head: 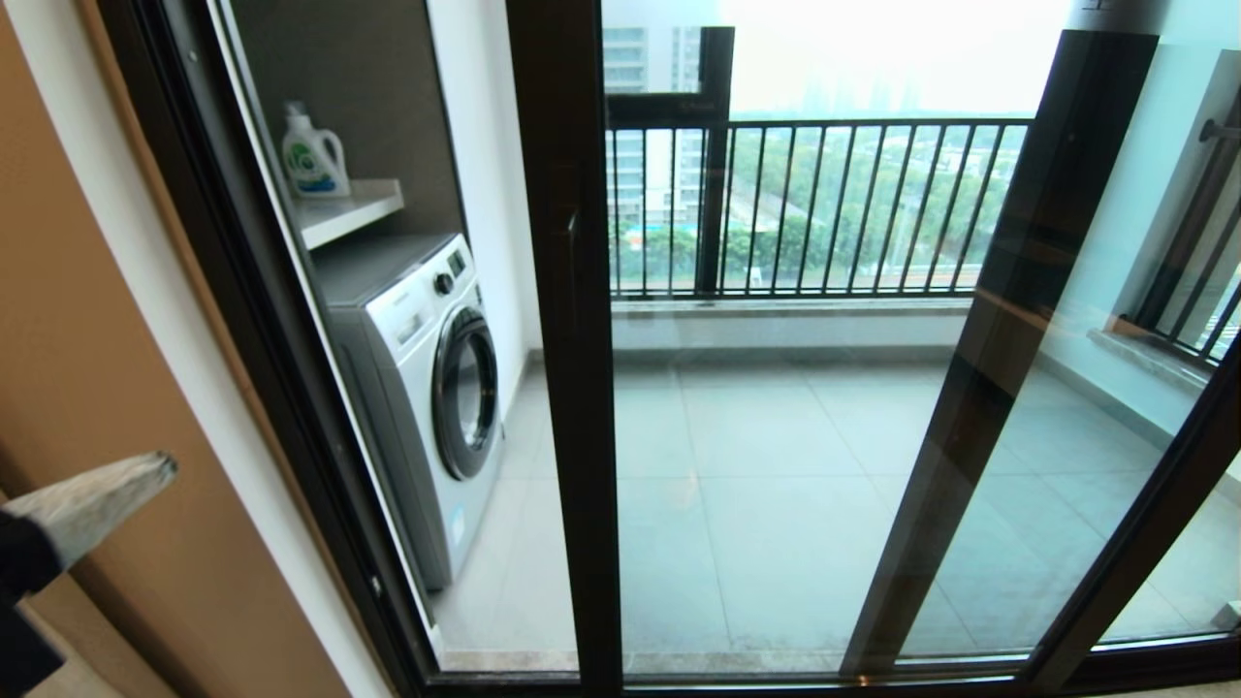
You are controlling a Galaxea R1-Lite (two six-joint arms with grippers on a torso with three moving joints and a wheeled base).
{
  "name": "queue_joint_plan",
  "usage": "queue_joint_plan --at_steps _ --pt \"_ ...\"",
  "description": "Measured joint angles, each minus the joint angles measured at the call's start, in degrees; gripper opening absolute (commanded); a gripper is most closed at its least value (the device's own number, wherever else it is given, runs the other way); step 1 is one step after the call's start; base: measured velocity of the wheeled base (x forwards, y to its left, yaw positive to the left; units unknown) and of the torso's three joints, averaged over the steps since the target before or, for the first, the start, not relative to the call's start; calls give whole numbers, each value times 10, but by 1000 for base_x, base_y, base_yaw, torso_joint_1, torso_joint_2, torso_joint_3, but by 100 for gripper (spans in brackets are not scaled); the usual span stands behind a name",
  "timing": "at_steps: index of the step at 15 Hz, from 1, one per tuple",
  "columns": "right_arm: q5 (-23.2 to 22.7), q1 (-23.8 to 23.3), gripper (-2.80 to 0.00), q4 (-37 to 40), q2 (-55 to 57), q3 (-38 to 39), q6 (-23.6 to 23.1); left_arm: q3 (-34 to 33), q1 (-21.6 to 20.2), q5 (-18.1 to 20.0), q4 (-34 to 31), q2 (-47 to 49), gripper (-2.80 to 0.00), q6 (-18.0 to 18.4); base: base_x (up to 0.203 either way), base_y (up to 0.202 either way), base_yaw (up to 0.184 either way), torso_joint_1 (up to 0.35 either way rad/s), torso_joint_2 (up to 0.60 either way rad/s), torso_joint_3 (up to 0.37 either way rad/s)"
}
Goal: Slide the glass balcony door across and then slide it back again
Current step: Close the slid door
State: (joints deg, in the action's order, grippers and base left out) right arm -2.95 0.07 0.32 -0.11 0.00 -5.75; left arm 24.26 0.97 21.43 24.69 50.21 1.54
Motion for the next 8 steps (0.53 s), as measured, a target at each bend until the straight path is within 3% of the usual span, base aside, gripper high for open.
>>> queue_joint_plan --at_steps 4,5,8 --pt "0 0 -280 0 0 0 0 126 62 -56 196 272 -280 -30 0 0 0 0 0 0" --pt "0 0 -280 0 0 0 0 162 90 -73 219 314 -280 -38 0 0 0 0 0 0" --pt "0 0 -280 0 0 0 0 228 156 -94 205 381 -280 -50 0 0 0 0 0 0"
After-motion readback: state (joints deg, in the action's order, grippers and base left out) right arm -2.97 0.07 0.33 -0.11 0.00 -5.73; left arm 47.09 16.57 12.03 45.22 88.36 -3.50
